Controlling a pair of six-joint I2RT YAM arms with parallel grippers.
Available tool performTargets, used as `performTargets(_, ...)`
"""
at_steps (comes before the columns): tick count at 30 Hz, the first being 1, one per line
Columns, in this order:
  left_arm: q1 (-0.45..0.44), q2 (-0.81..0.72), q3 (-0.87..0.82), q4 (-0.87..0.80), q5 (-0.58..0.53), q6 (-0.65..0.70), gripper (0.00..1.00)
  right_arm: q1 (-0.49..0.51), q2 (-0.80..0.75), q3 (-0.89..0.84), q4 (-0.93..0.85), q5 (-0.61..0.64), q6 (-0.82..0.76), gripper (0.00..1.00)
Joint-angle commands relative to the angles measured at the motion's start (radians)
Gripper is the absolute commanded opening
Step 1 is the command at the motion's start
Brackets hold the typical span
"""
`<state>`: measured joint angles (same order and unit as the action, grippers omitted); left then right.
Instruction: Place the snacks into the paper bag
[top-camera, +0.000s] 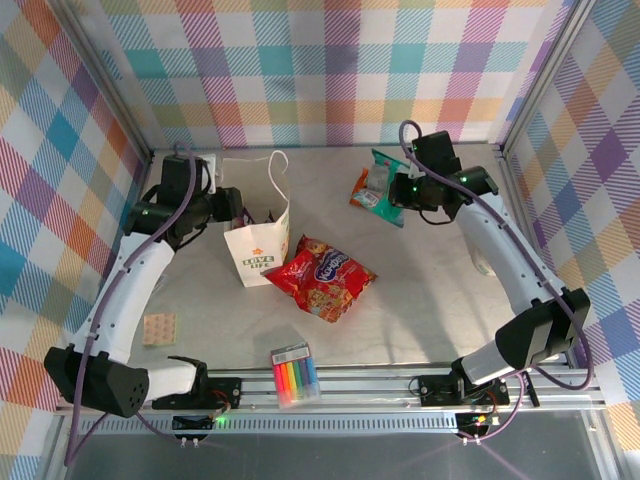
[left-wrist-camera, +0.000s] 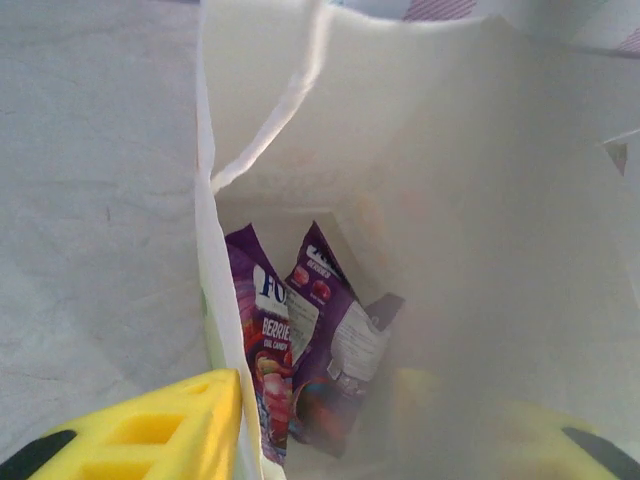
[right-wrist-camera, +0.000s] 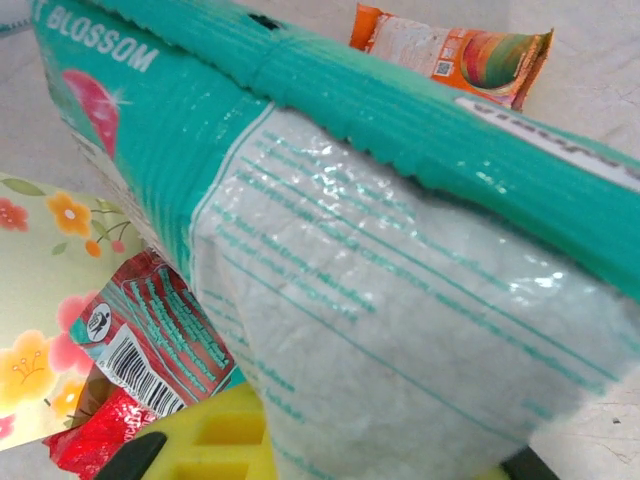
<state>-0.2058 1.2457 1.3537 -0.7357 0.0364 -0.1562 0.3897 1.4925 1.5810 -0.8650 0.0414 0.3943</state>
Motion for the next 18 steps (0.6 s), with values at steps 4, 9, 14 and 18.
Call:
performTargets(4, 0.048, -0.041, 0.025, 0.065, 0.023, -0.057, 0.44, 0.049, -0.005, 0.14, -0.012, -0.007, -0.061, 0.16)
performTargets(9, 0.07, -0.053, 0.025, 0.096, 0.034, -0.077, 0.44, 0.087, 0.012, 0.212, -0.021, -0.005, -0.087, 0.16)
performTargets(14, 0.095, -0.06, 0.026, 0.126, 0.052, -0.098, 0.44, 0.126, 0.034, 0.272, -0.029, -0.018, -0.104, 0.15)
performTargets(18, 0.11, -0.066, 0.02, 0.149, 0.062, -0.116, 0.43, 0.164, 0.053, 0.322, -0.034, -0.021, -0.12, 0.15)
